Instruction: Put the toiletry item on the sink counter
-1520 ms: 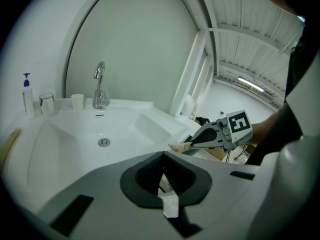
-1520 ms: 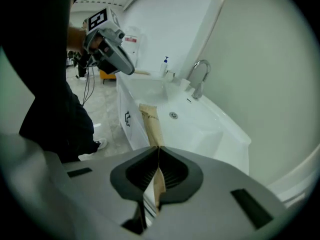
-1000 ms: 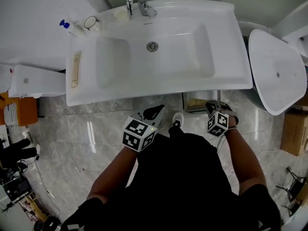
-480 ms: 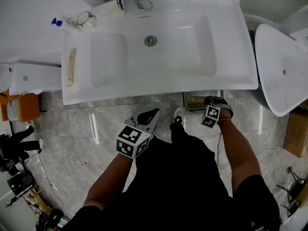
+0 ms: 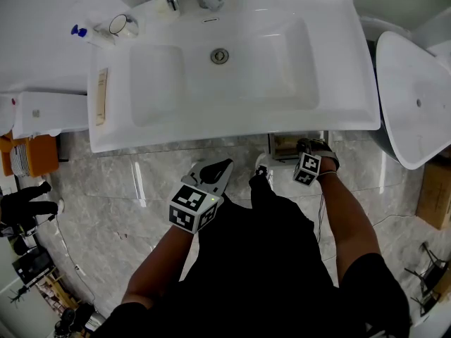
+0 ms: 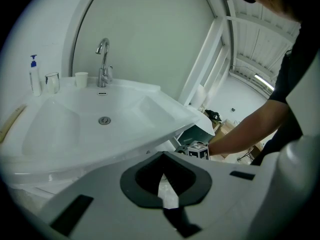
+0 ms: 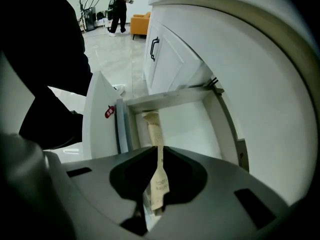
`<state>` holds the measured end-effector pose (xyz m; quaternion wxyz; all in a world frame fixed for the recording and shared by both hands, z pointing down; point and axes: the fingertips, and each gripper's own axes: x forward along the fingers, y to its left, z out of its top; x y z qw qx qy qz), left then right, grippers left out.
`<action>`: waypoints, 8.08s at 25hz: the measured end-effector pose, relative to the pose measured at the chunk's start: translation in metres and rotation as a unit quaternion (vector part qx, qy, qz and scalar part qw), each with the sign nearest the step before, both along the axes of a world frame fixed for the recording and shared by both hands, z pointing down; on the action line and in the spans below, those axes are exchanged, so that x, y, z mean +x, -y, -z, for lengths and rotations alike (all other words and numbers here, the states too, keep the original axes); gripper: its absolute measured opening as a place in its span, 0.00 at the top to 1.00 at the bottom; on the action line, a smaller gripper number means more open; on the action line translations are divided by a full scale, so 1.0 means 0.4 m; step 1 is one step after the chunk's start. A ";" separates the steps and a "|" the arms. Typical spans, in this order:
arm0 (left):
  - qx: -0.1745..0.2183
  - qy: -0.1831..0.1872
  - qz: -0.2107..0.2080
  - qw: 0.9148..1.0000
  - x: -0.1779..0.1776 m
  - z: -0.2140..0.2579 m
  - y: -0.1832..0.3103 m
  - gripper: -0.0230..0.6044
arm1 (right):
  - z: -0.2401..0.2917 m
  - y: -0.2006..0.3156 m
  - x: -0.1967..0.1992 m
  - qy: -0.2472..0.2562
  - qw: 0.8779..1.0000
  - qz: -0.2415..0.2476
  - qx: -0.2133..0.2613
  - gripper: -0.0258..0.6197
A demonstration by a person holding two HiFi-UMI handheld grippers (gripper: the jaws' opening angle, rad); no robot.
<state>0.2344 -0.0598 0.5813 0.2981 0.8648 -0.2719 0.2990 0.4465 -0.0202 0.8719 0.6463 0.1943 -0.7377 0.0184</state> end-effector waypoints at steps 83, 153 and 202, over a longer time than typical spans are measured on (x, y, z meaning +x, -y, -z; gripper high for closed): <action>0.190 -0.097 0.088 0.973 -0.825 0.445 0.234 0.96 | 1.113 0.319 -1.117 0.487 0.843 -0.187 0.128 0.96; 0.069 -0.033 0.400 0.913 -1.279 0.154 0.288 0.96 | 0.501 0.817 -1.675 -0.028 0.788 0.594 0.158 0.89; 0.144 -0.095 0.064 0.983 -0.916 0.296 0.188 0.96 | 1.060 0.414 -1.205 0.337 0.911 -0.101 0.214 0.91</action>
